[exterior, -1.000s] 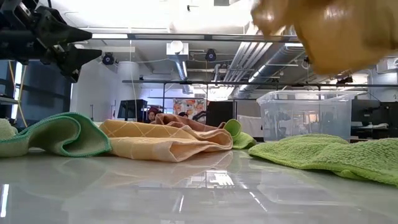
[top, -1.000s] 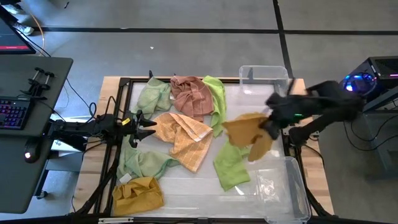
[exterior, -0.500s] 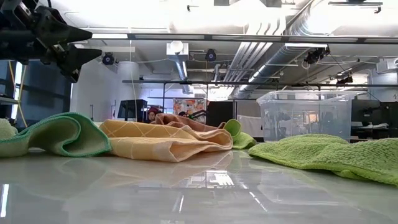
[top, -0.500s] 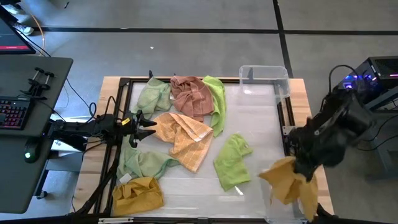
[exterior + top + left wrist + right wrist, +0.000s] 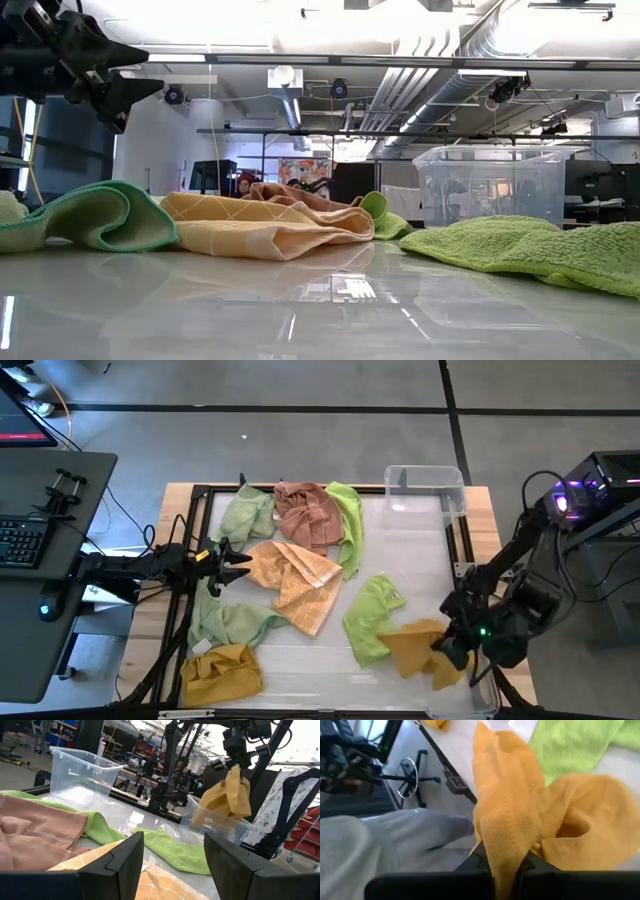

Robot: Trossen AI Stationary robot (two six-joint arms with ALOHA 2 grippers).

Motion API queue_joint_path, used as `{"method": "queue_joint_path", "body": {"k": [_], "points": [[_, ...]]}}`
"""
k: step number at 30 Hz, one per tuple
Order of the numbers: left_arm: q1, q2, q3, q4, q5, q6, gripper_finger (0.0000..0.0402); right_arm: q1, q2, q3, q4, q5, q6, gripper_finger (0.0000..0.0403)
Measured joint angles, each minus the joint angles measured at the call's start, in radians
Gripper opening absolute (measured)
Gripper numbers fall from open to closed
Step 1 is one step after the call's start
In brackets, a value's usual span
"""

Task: Sort towels by color in basket
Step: Put the right mustard yellow towel into the bottom transparent bin, then put the bottom green towel into the top transparent bin

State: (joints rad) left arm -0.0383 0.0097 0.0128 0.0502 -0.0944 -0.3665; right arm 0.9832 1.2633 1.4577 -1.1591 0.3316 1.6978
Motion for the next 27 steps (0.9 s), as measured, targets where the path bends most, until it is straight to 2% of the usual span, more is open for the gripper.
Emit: {"method": "queue_joint_path", "body": {"k": [4, 9, 13, 15, 22, 27], "points": [[0.000, 0.000, 0.000, 0.000, 0.000, 0.001, 0.0195, 0.057, -0.001, -0.035, -0.012, -0.074, 0.041, 0.0003], [0.000, 0.000, 0.000, 0.000, 0.000, 0.000, 0.0195, 0.117, -0.001, -0.087, -0.102, -0.154, 0.256, 0.0011], [0.000, 0.000, 0.000, 0.000, 0.000, 0.001, 0.0195, 0.124, -0.001, -0.127, -0.145, -0.336, 0.327, 0.0045], [0.000, 0.000, 0.000, 0.000, 0.000, 0.001, 0.0195, 0.124, 0.000, -0.131, -0.158, -0.385, 0.325, 0.0071], [0.000, 0.000, 0.000, 0.000, 0.000, 0.000, 0.0195, 0.123, -0.057, -0.131, -0.158, -0.420, 0.335, 0.0171], [0.000, 0.000, 0.000, 0.000, 0.000, 0.000, 0.0195, 0.123, -0.152, -0.131, -0.130, -0.382, 0.429, 0.0193]]}}
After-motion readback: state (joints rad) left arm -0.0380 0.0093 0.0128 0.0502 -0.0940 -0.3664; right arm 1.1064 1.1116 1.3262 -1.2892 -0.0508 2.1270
